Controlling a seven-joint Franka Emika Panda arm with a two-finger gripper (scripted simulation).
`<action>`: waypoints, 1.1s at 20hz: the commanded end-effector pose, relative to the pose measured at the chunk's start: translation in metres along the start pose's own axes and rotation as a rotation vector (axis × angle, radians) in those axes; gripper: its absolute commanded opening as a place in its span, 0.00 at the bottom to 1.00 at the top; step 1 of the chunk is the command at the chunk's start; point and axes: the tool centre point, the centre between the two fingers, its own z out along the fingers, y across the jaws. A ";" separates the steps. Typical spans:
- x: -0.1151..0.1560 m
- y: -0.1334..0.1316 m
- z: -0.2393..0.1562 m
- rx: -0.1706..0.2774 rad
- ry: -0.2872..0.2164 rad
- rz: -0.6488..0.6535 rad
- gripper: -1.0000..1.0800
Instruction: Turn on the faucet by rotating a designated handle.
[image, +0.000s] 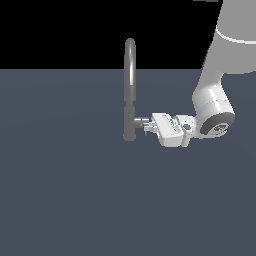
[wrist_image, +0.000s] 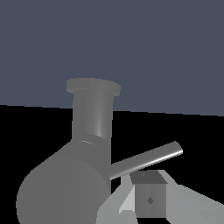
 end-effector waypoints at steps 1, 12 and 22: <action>0.032 0.007 0.000 0.013 0.008 0.039 0.00; 0.026 -0.012 -0.003 0.008 0.003 0.011 0.00; 0.055 -0.019 -0.001 0.013 0.007 0.040 0.00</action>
